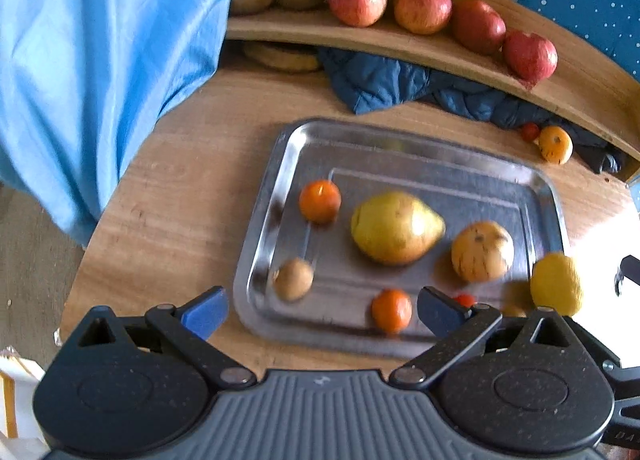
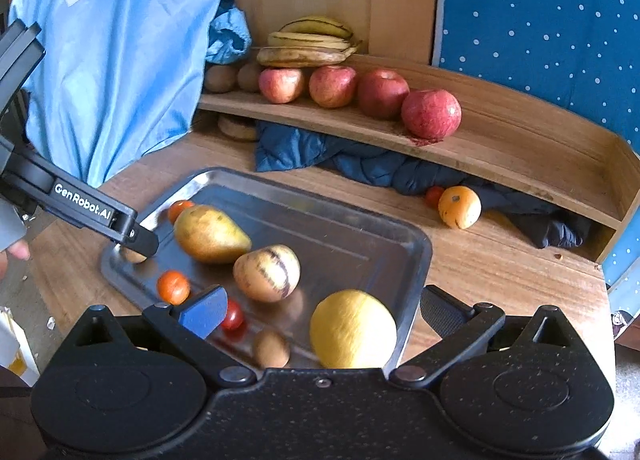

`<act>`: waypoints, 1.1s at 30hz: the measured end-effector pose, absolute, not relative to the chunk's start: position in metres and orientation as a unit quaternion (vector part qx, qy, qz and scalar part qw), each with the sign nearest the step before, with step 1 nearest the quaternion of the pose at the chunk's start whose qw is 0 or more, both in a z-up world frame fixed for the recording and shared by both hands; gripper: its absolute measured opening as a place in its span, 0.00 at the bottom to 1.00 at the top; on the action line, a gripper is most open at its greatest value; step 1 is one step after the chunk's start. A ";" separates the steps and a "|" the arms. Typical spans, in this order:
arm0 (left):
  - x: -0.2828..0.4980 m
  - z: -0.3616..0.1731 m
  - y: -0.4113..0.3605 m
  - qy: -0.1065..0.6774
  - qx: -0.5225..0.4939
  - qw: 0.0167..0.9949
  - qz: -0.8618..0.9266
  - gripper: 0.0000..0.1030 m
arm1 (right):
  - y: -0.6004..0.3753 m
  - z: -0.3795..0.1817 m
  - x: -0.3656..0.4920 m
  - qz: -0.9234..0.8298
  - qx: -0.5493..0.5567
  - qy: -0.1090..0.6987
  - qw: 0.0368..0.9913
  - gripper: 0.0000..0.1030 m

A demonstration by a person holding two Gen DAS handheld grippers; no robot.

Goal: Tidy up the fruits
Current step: 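Lift both tools off the tray and move them toward the shelf, then reach left tool toward the cherry tomato while right tool reaches the small tangerine under the shelf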

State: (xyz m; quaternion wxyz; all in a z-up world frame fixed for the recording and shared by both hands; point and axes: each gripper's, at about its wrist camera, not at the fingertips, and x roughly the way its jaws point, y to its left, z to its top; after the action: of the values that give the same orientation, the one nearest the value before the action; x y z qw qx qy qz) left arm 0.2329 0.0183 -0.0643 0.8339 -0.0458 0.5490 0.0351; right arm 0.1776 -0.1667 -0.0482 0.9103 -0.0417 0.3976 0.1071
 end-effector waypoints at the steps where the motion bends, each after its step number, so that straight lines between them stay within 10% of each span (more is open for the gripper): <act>1: 0.239 -0.064 0.017 0.547 -0.044 0.835 0.031 0.99 | -0.168 -0.049 0.181 0.104 -0.041 0.398 0.911 0.99; 33: 0.401 -0.086 -0.084 0.524 -0.001 0.843 -0.121 0.99 | -0.220 -0.086 0.246 -0.066 -0.006 0.449 0.891 0.99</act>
State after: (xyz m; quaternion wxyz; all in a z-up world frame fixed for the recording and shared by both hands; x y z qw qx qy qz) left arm 0.4011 -0.0841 -0.0858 0.8429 -0.0006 0.5243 -0.1211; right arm 0.2461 -0.2200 -0.0856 0.8912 -0.0058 0.4488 -0.0659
